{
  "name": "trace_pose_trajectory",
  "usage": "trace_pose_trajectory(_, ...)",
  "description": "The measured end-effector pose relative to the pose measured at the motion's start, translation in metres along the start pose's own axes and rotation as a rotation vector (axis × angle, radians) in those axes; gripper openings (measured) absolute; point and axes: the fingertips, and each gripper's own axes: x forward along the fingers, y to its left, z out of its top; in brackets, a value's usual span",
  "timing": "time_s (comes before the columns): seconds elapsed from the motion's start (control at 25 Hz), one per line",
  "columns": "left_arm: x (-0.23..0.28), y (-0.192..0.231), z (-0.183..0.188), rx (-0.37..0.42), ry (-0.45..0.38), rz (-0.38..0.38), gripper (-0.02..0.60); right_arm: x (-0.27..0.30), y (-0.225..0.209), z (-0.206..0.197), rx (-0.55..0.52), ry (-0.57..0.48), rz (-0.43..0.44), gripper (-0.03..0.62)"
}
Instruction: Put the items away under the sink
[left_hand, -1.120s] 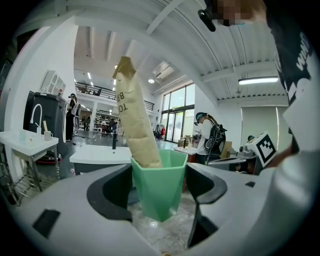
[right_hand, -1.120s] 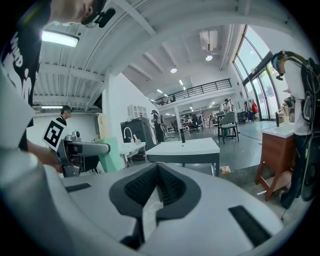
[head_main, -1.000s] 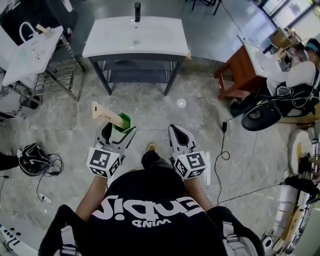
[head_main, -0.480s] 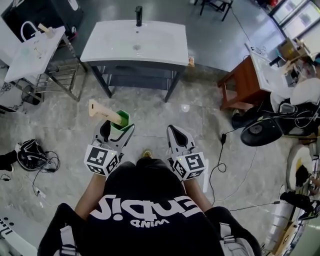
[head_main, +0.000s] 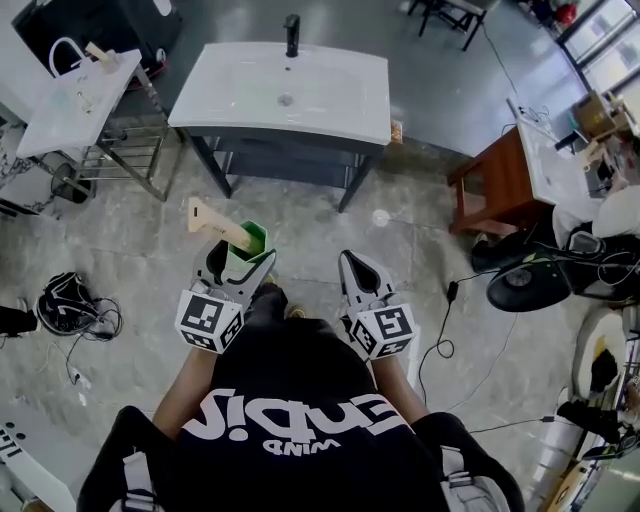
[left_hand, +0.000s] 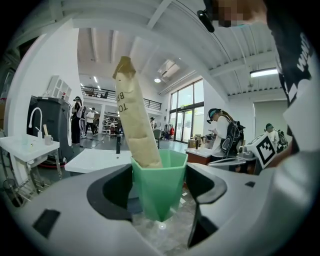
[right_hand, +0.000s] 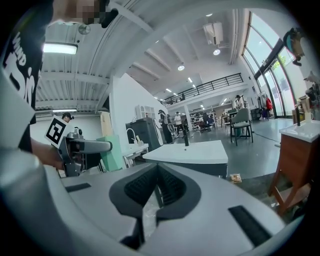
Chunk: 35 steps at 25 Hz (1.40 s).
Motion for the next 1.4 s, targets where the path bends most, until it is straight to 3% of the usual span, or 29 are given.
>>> trace_pose_trajectory(0.28, 0.04, 0.017, 0.004, 0.03, 0.007, -0.023, 0.351, 0.035, -0.016, 0.008, 0.001, 0.001, 0.003, 0.018)
trace_pose_trajectory(0.8, 0.095, 0.067, 0.004, 0.017, -0.002, -0.084, 0.351, 0.12, -0.026, 0.008, -0.018, 0.041, -0.009, 0.018)
trace_pose_trajectory(1.0, 0.126, 0.087, -0.009, 0.013, 0.01, -0.099, 0.351, 0.152, -0.048, 0.007, -0.019, 0.047, -0.029, 0.018)
trace_pose_trajectory(1.4, 0.161, 0.119, -0.055, 0.021, 0.019, -0.093, 0.351, 0.189, -0.069, -0.038, -0.018, 0.08, -0.014, 0.018)
